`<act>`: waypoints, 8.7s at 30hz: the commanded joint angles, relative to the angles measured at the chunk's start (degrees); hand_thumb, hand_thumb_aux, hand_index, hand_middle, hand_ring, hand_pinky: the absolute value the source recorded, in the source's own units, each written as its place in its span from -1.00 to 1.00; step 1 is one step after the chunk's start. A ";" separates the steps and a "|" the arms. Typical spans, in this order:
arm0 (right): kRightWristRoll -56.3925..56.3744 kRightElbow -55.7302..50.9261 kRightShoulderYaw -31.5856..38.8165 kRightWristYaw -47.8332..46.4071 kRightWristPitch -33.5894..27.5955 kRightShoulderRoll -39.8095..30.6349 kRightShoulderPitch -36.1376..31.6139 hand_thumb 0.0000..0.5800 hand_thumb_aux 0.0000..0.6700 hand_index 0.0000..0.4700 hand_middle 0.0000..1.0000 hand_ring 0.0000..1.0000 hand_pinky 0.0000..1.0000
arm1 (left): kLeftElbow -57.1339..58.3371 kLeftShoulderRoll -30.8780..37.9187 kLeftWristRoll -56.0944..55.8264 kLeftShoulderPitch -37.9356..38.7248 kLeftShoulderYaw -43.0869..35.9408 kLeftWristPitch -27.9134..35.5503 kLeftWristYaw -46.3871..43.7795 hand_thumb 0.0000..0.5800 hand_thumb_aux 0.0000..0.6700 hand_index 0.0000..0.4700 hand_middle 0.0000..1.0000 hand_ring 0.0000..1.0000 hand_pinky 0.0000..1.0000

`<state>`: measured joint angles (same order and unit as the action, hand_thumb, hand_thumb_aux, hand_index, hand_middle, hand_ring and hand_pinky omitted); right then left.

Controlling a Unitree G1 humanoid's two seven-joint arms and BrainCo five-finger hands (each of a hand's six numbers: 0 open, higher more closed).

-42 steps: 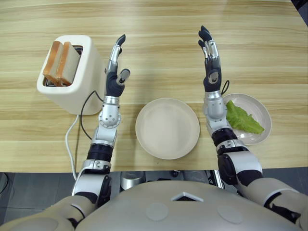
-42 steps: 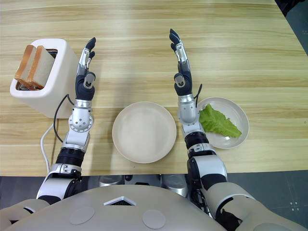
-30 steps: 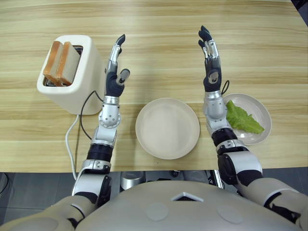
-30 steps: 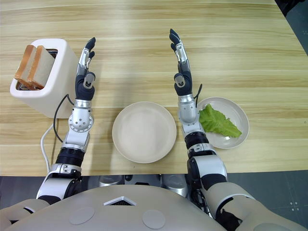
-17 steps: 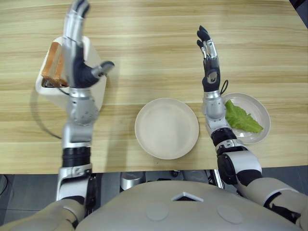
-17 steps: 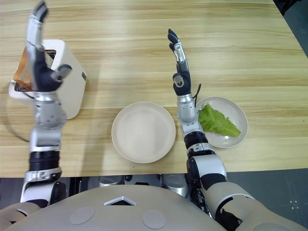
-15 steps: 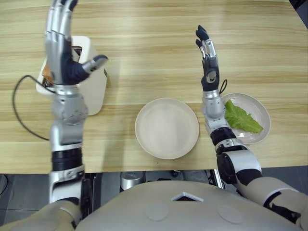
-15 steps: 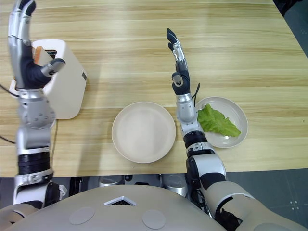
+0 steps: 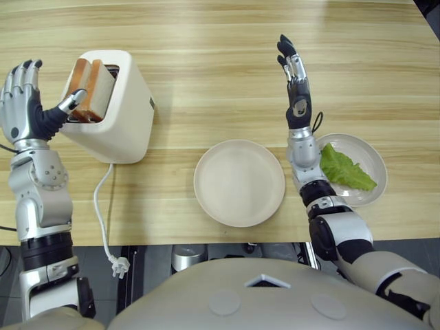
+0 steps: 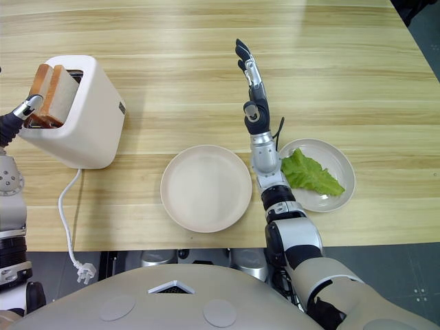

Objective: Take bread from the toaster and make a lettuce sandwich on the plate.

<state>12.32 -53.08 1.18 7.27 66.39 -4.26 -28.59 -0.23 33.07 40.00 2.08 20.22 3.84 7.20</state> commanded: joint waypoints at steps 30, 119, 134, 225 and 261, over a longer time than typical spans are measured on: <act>0.66 -0.25 0.15 1.30 0.34 -0.29 0.11 -1.00 -1.00 -1.00 -1.00 -1.00 -1.00 | 9.67 0.54 -2.94 -3.69 -8.02 -0.05 6.25 1.00 1.00 0.96 -1.00 -1.00 -1.00; 39.22 -12.13 23.64 47.98 -23.82 -44.37 16.17 0.85 0.46 0.43 -1.00 -1.00 -1.00 | 10.42 -6.50 -14.40 -4.17 -46.14 -11.12 -32.21 1.00 1.00 0.96 1.00 1.00 1.00; 34.78 -13.16 24.04 43.31 -21.93 -43.95 15.88 1.00 1.00 0.96 -1.00 -1.00 -1.00 | 10.28 -3.45 -7.52 -8.45 -45.67 -10.77 -28.61 -0.21 -0.55 -0.56 -0.22 -0.22 -0.22; 21.64 22.02 15.85 -3.82 -20.24 -26.57 5.63 -1.00 -1.00 -1.00 -0.87 -0.87 -0.87 | -7.11 1.55 8.22 1.07 -15.50 11.86 -10.92 0.59 0.09 0.07 -1.00 -1.00 -1.00; 20.06 24.79 7.89 8.28 -20.92 -26.90 6.10 -1.00 -1.00 -1.00 -1.00 -1.00 -1.00 | -26.43 -6.68 -19.48 -14.65 -19.95 1.13 -19.67 1.00 1.00 0.96 1.00 1.00 1.00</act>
<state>34.43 -28.55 10.91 15.36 45.48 -30.32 -22.71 -27.82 27.56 30.03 -12.57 3.18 6.45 -5.27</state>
